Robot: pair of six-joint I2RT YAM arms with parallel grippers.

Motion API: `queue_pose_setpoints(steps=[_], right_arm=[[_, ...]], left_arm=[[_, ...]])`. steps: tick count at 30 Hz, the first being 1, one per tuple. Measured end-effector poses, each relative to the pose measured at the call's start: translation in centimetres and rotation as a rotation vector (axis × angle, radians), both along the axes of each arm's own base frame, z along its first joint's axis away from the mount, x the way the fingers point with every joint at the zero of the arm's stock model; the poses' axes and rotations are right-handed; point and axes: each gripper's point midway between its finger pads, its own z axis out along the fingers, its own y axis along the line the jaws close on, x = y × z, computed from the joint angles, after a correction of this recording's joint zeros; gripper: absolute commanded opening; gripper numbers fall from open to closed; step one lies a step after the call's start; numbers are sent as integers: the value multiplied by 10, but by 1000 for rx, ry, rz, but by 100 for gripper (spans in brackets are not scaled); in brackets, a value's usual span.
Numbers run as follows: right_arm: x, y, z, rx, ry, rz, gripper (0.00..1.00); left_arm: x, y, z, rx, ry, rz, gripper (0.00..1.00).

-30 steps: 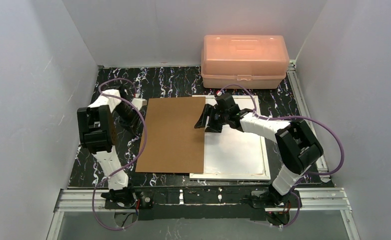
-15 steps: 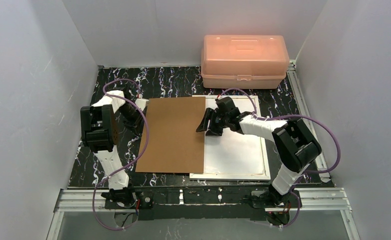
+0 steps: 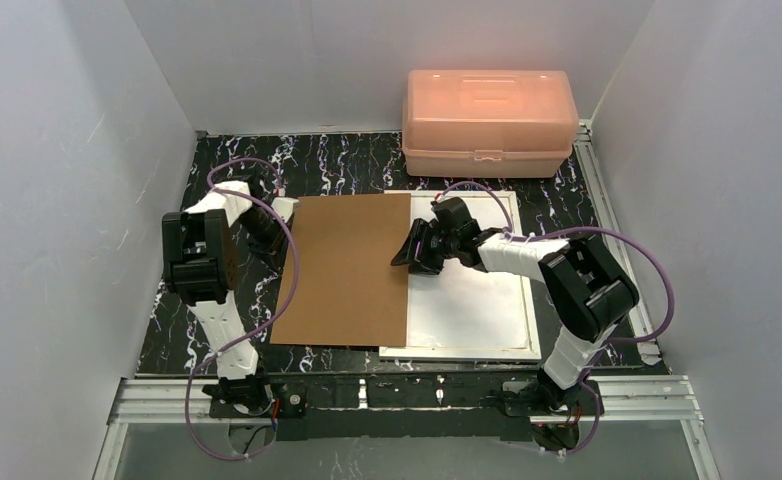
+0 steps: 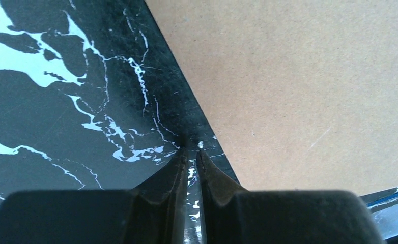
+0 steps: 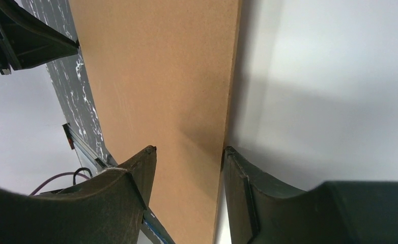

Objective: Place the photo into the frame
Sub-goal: Pick up the photo frame item at the center of the board.

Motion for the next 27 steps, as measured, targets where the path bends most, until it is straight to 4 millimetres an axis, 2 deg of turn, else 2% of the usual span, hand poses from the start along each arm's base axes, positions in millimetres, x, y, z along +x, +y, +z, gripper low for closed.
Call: queue_pose_setpoints(steps=[13,16,22,25,27], right_arm=[[-3,6,2,97,59,-50,51],[-2,7,19,154,51,-74,53],[7,20,75,309,-40,-64,64],[4,34,90,352,-66,-21,61],[1,43,91,362,-66,4,57]], left_arm=[[-2,-12,0,-47,8,-6,5],[-2,-13,0,-50,9,-6,5],[-2,-13,0,-52,10,-7,4],[-2,-13,1,-55,11,-8,3],[-3,-14,1,-62,13,-8,3]])
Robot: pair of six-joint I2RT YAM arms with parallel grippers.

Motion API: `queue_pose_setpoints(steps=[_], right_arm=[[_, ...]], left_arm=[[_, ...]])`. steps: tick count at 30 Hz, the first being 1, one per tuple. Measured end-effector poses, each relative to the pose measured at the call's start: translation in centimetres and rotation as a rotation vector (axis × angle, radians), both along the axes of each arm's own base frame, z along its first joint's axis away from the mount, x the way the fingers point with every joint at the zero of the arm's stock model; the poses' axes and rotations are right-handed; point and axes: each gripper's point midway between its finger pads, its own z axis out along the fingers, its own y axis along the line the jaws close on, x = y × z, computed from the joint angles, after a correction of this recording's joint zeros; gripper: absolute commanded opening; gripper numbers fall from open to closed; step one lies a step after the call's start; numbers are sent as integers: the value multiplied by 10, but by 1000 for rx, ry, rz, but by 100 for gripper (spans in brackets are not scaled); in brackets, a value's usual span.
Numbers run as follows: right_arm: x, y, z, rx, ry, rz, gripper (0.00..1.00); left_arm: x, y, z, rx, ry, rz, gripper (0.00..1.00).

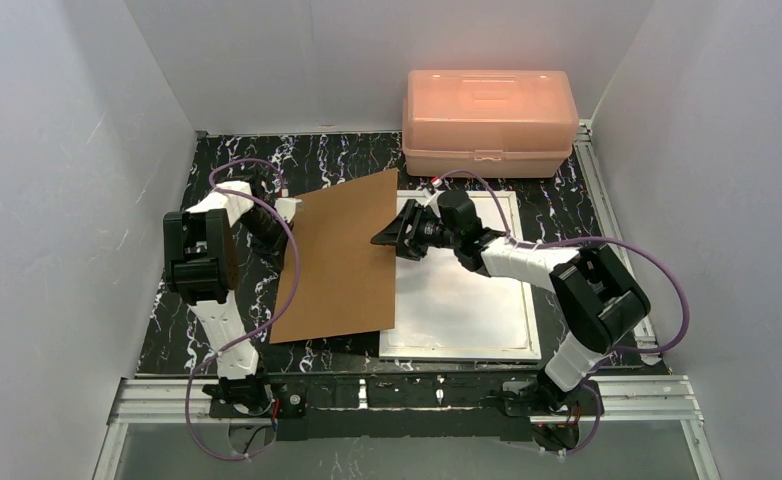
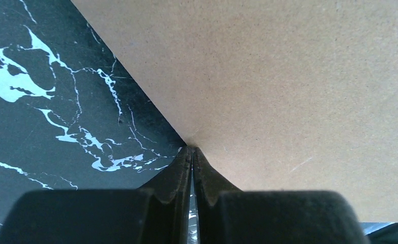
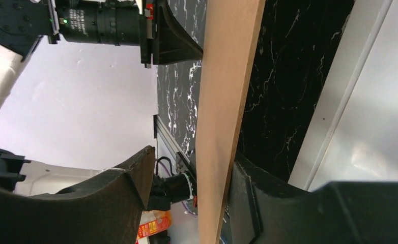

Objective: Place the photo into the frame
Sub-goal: Pick up the photo frame item at the center of the board.

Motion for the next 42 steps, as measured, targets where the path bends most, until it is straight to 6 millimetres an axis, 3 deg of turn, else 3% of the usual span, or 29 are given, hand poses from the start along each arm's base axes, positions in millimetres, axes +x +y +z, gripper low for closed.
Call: queue_pose_setpoints(steps=[2,4,5,6,12,14,17,21,25,29,32,36,42], right_arm=[[-2,5,-4,-13,3,13,51],[-1,5,-10,-48,4,10,30],[0,4,-12,-69,-1,8,12],[1,4,-14,-89,0,7,1],[14,11,10,-104,-50,10,1],[16,13,18,-106,-65,19,1],[21,8,35,-115,-86,49,1],[33,-21,78,-140,-151,52,1],[34,-78,142,-123,-267,-9,1],[17,-140,183,-146,-351,-92,1],[0,-171,195,-198,-366,-118,1],[-19,-186,191,-281,-338,-83,1],[-41,-203,169,-394,-252,-58,1]], left_arm=[[-1,-1,0,-7,3,0,3],[-2,-3,0,-15,6,0,4],[-2,-3,1,-18,7,-1,5],[-2,-4,1,-21,7,-2,8],[-7,-13,9,-72,32,4,34],[-4,-17,20,-97,30,10,43],[12,-20,51,-145,-26,34,46],[35,-19,103,-206,-167,72,49],[35,-29,135,-258,-225,88,49],[32,-53,130,-283,-196,54,48],[21,-82,115,-293,-151,-2,47],[11,-119,100,-324,-101,-41,46],[19,-161,88,-380,-102,-39,46]])
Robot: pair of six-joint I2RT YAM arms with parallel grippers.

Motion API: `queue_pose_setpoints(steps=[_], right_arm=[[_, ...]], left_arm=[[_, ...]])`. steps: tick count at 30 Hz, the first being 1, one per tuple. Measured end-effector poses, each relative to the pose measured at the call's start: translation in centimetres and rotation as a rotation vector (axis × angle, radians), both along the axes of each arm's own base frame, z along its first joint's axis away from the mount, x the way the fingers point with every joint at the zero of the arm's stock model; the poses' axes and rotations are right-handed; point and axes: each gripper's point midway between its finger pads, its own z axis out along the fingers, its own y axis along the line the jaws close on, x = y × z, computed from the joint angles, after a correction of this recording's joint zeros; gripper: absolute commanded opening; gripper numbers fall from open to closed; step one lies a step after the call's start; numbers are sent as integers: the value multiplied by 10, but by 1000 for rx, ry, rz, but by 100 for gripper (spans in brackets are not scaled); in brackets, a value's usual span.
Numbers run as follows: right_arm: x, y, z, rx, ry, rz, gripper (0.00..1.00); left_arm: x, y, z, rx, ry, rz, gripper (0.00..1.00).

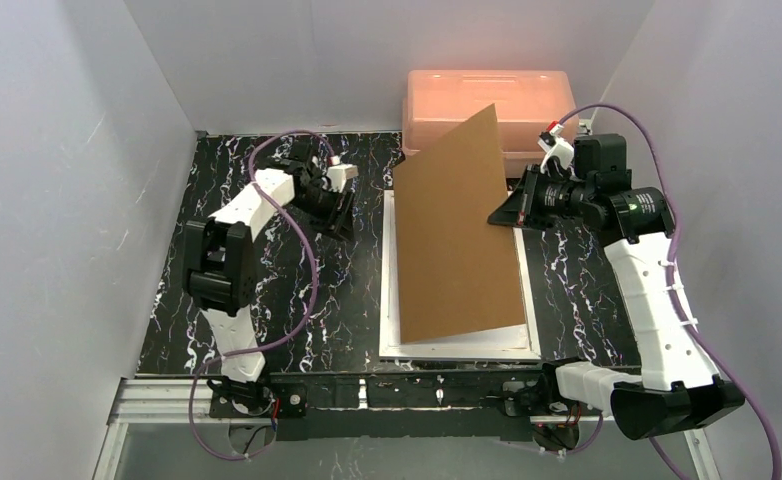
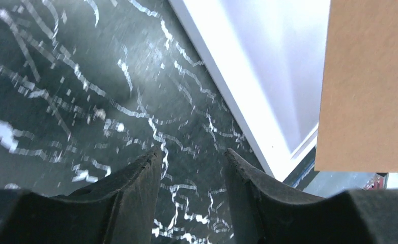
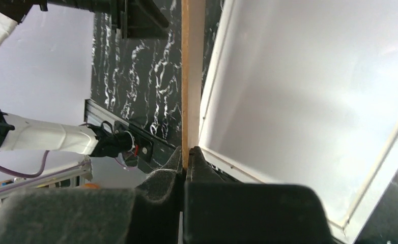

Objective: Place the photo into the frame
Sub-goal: Pick up the photo frame item at the center of the board.

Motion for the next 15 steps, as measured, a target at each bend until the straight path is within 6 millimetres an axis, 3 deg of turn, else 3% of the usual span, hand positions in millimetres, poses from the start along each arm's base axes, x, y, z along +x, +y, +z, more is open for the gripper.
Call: queue_pose_setpoints(steps=[9,15], right_arm=[[-11,-12,-12,-55,41,-36,1],[-8,-7,-28,-28,77,-35,1]], left_arm=[[0,-66,-48,1,65,-41,42],[9,-69,-57,-1,69,-8,38]])
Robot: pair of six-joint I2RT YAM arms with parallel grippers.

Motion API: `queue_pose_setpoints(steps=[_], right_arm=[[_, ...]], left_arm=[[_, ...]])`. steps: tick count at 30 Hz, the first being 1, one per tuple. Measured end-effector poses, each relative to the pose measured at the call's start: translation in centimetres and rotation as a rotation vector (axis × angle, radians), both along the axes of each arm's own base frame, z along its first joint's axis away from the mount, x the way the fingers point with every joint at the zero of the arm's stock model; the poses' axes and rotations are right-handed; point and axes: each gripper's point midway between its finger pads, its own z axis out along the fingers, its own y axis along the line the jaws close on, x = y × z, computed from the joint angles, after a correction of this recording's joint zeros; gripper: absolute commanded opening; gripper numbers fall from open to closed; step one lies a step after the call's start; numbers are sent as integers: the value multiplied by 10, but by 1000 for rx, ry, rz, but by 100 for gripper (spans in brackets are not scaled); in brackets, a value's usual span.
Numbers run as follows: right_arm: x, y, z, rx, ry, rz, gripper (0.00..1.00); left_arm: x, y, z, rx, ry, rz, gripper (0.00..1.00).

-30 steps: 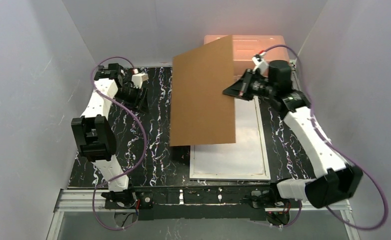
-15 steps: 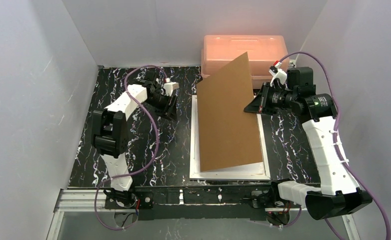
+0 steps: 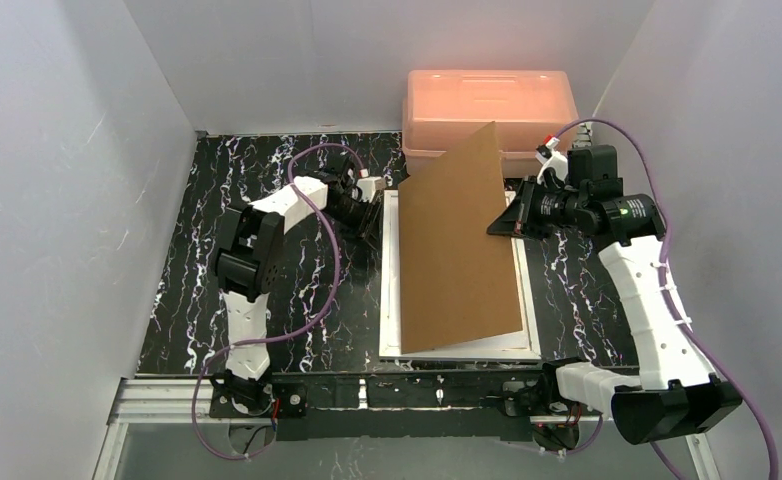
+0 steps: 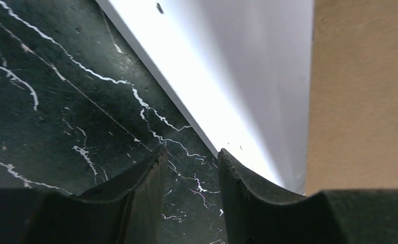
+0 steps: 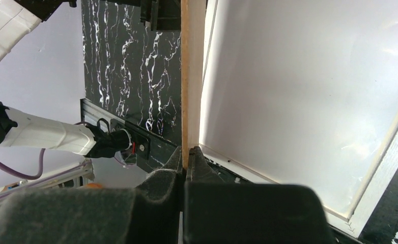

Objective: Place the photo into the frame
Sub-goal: Pick up the photo frame item at the center of the board.

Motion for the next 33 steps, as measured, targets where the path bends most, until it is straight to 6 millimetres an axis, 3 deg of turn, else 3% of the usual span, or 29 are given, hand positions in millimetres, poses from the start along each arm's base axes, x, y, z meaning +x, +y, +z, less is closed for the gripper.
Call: queue_pose_setpoints(steps=[13,27,33], right_arm=[[13,4,-20,31,36,3,1],[27,3,-24,62,30,-3,1],[27,4,-35,75,47,2,1]], left_arm=[[-3,9,1,22,-19,18,33],[-7,12,2,28,-22,6,32],[-8,14,0,37,-25,-1,31]])
